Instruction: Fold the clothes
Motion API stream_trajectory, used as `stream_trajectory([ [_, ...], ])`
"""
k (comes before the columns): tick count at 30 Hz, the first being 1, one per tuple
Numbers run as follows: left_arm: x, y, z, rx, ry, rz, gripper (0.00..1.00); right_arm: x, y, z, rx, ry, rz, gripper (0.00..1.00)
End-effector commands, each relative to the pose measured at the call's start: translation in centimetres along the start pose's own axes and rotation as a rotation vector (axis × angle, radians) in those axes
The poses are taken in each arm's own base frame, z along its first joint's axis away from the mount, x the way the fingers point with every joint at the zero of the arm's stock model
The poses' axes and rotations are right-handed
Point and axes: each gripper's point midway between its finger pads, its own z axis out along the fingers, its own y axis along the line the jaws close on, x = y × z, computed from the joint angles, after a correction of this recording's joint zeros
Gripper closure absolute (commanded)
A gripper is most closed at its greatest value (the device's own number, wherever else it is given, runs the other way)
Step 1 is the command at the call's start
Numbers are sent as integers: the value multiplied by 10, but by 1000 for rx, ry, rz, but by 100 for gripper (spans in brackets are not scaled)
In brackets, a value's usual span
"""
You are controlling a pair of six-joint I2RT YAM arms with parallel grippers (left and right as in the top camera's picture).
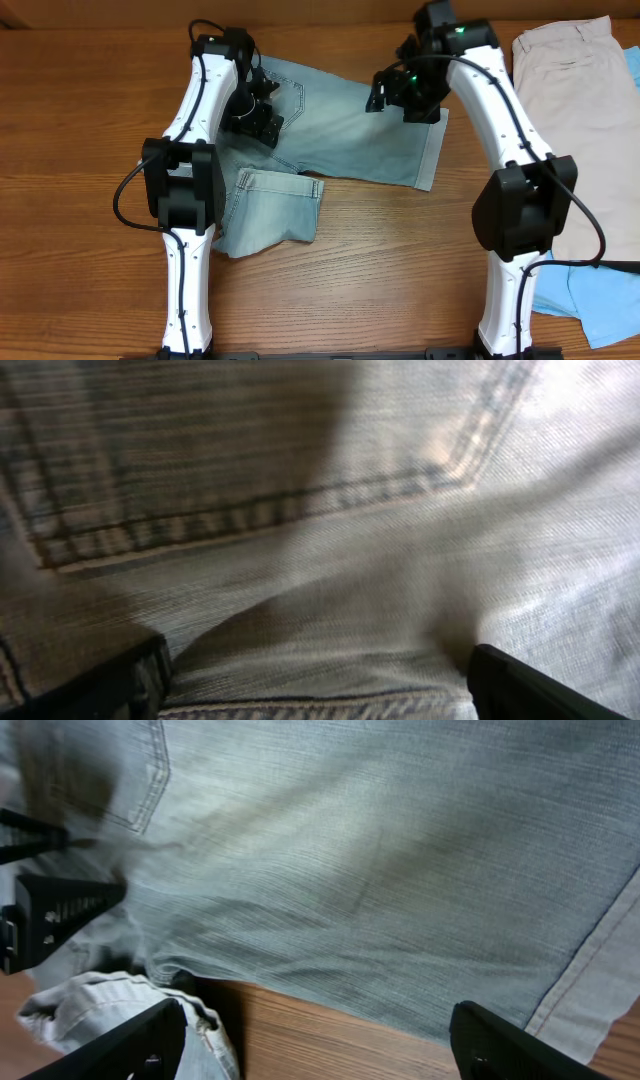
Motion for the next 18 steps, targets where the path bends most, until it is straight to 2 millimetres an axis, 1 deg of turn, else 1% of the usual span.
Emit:
stream_trajectory([
  [1,23,46,20,-147,99,-222,0,-2,10,-20,42,-66,0,11],
  [3,36,60,27,-168,144,-308,0,1,14,-18,47,-55,-8,11],
  [6,56,79,41,-148,198,-454,0,6,19,-11,51,-35,-6,10],
  [9,70,90,49,-82,223,-570,0,12,24,-3,50,-9,-1,10],
  [14,77,91,48,101,206,-673,0,28,46,13,39,33,-49,10],
  [17,75,88,43,227,176,-722,0,42,65,25,37,60,-88,10],
  [18,73,88,41,273,161,-740,0,50,74,31,33,76,-107,10],
])
